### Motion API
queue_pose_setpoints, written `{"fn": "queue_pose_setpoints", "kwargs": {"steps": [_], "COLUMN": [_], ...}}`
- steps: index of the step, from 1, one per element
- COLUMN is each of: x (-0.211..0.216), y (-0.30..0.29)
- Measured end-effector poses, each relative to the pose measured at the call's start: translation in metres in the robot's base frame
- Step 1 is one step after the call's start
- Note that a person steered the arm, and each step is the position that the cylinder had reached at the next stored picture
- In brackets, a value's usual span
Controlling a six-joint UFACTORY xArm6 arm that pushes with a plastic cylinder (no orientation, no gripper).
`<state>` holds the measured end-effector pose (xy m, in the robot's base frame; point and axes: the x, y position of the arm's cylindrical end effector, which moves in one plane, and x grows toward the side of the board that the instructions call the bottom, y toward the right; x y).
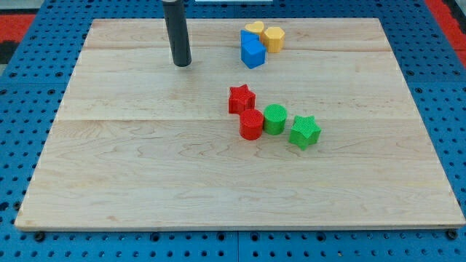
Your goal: Move the red star diagonally top right to the red circle
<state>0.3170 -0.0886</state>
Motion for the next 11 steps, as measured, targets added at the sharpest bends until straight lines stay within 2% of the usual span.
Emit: {"fn": "queue_pose_setpoints", "kwargs": {"steps": [2,3,7,8,9,10,11], "x": [0.046,0.064,0.067,0.106,0.116,0.106,0.089], "y": [0.074,0.085,0.068,0.090,0.131,0.078,0.075]}}
